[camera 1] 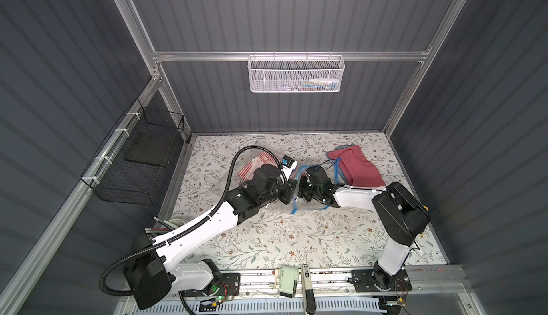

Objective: Take the tank top out of the vacuum bag
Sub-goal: Take out the tank top from the vacuum bag.

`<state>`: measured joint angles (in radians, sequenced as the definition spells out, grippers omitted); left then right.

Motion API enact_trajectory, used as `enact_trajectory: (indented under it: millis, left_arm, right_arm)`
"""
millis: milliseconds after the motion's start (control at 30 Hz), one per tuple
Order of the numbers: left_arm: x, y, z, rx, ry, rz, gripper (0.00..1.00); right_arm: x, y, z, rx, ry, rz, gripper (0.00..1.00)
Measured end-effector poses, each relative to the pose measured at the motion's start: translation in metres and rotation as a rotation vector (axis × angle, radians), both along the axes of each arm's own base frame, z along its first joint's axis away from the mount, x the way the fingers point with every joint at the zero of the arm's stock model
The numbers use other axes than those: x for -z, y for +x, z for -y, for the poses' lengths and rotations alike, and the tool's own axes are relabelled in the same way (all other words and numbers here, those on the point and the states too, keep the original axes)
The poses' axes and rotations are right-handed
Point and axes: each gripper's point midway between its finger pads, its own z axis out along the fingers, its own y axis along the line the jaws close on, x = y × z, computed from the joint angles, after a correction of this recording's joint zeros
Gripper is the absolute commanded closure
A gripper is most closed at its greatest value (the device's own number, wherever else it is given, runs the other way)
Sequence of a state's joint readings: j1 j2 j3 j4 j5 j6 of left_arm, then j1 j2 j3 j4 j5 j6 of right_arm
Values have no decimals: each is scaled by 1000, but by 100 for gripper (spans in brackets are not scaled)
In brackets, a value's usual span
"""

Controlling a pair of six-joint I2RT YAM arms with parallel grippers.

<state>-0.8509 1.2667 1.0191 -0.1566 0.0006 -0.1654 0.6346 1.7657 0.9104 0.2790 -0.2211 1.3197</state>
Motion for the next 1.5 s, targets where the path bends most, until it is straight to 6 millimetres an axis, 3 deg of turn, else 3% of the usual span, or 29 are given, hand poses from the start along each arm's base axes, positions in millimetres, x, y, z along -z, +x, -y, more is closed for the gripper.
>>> enact_trajectory:
  millis: [167,367,667,800,900,1067,1500]
  left_arm:
    - [1,0,0,0,1,-1,100]
    - [1,0,0,1,1,-2,100]
    - [1,0,0,0,2,-2,100]
    - [1,0,0,0,2,-2,100]
    - [2,0,0,1,3,-3,100]
    - [5,0,1,3,8,-10,100]
    - [6,1,1,3,10,-10,100]
  right_arm:
    - [-20,-6,6,7,21,37,100]
    - [-25,-13,12,4,8,43,100]
    - [17,-19,12,-10,-9,-18,94]
    - [29,-25,14,-11,-4,-32,76]
    - [33,-25,14,-4,11,-30,68]
    - [41,-22,13,9,48,-21,65]
    - [32,-14,8,12,83,31,66]
